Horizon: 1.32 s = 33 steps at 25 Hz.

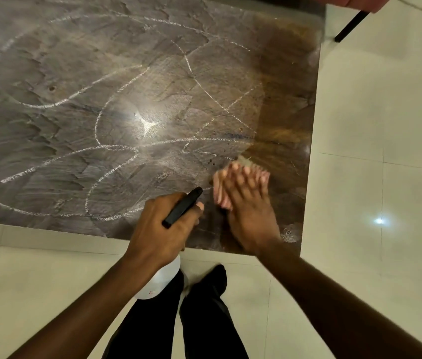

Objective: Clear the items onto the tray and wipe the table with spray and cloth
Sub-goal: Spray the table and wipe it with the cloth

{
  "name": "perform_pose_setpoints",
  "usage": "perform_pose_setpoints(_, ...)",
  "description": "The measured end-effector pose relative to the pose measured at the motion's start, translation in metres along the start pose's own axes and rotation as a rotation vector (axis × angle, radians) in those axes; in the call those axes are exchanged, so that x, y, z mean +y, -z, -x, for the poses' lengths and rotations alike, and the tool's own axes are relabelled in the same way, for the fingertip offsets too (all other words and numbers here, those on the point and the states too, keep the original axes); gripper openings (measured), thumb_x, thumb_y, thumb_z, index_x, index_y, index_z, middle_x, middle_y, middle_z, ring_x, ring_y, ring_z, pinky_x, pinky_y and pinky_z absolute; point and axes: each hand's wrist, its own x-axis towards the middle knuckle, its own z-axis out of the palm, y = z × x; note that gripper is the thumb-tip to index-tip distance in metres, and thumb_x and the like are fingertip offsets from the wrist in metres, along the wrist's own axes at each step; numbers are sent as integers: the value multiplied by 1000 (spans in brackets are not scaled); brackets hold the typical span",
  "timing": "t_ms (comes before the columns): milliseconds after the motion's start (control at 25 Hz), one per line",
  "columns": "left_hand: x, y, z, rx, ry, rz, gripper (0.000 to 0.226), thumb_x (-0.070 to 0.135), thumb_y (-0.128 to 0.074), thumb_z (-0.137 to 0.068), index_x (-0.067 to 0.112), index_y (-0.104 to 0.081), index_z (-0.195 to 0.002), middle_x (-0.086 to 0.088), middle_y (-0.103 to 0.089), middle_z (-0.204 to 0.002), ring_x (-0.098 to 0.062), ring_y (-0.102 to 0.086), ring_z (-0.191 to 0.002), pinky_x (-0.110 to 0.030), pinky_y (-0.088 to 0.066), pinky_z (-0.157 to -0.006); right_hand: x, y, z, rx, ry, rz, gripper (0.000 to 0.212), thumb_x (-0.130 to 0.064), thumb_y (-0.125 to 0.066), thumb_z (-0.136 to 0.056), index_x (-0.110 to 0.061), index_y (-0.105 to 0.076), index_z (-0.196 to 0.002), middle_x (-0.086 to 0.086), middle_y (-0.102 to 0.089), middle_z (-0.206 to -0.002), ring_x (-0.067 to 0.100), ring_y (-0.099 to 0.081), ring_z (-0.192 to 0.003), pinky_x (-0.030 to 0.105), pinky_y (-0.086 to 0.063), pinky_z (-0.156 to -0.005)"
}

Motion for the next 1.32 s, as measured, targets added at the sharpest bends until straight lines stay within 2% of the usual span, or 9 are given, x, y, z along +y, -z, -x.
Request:
perform_pose_setpoints(160, 5, 19, -24, -18, 13, 35, 44, 53, -67, -89, 13, -73, -70, -7, -67, -54, -21, -64, -44, -53, -59, -57, -19, -32, 78, -180, 584, 160, 87, -44, -51, -96, -31, -10, -172, -1, -6, -181, 23, 2, -168, 51, 6, -134)
perform_pose_setpoints(240, 8, 28, -36, -31, -3, 22, 46, 48, -68, -91, 9, -68, -66, -15, -60, -52, -26, -60, -39, -54, -56, -54, 12, -16, 57, -204, 627, 187, 86, -45, -52, -97, -33, -11, -172, -3, -10, -180, 20, -2, -168, 49, 1, -134)
perform_pose_setpoints(520, 22, 41, -58, -75, -33, -23, 43, 50, -65, -90, 11, -70, -71, -13, -73, -62, -24, -63, -38, -37, -53, -46, 36, 25, -53, 108, -449, -106, 76, -38, -34, -102, -22, -10, -172, 6, -3, -180, 27, 1, -168, 46, 16, -132)
perform_pose_setpoints(600, 26, 39, -64, -75, -39, -57, 40, 50, -65, -90, 15, -73, -72, -11, -75, -61, -21, -65, -38, -40, -58, -49, -4, 5, -38, 80, -269, -36, 78, -39, -40, -101, -22, -13, -172, 5, -2, -180, 28, 4, -167, 44, 20, -131)
perform_pose_setpoints(760, 32, 33, -77, -60, -46, -81, 48, 50, -65, -92, 8, -66, -68, -15, -63, -53, -35, -64, -45, -55, -59, -57, -20, -14, 7, -101, 629, 116, 80, -49, -49, -102, -31, -13, -172, -4, -6, -179, 22, 1, -168, 49, 5, -134)
perform_pose_setpoints(840, 35, 30, -84, -38, -24, -59, 50, 50, -65, -93, 8, -62, -66, -15, -61, -50, -31, -63, -41, -50, -58, -54, 11, 2, -24, -78, 759, 128, 78, -49, -49, -102, -33, -12, -169, -5, -12, -177, 20, 1, -168, 47, 4, -135)
perform_pose_setpoints(1160, 61, 22, -119, 52, -23, 89, 34, 44, -68, -95, 17, -76, -75, -8, -78, -70, -15, -62, -36, -27, -49, -42, 67, 60, -148, 177, -351, -91, 75, -33, -39, -103, -23, -13, -172, 5, -8, -181, 26, -1, -168, 49, 7, -134)
perform_pose_setpoints(1240, 72, 19, -131, 63, -8, 87, 38, 43, -68, -94, 15, -72, -68, -11, -74, -63, -19, -62, -36, -30, -49, -46, 26, 41, -129, 163, -182, -27, 78, -31, -46, -100, -22, -16, -172, 7, -9, -180, 28, 0, -168, 52, 8, -134)
perform_pose_setpoints(1320, 83, 17, -143, 67, 3, 97, 45, 43, -68, -92, 12, -64, -61, -8, -64, -50, -24, -60, -34, -31, -49, -49, -2, 22, -93, -17, 300, 21, 81, -32, -54, -95, -23, -23, -170, 9, -17, -179, 31, -2, -167, 59, 2, -134)
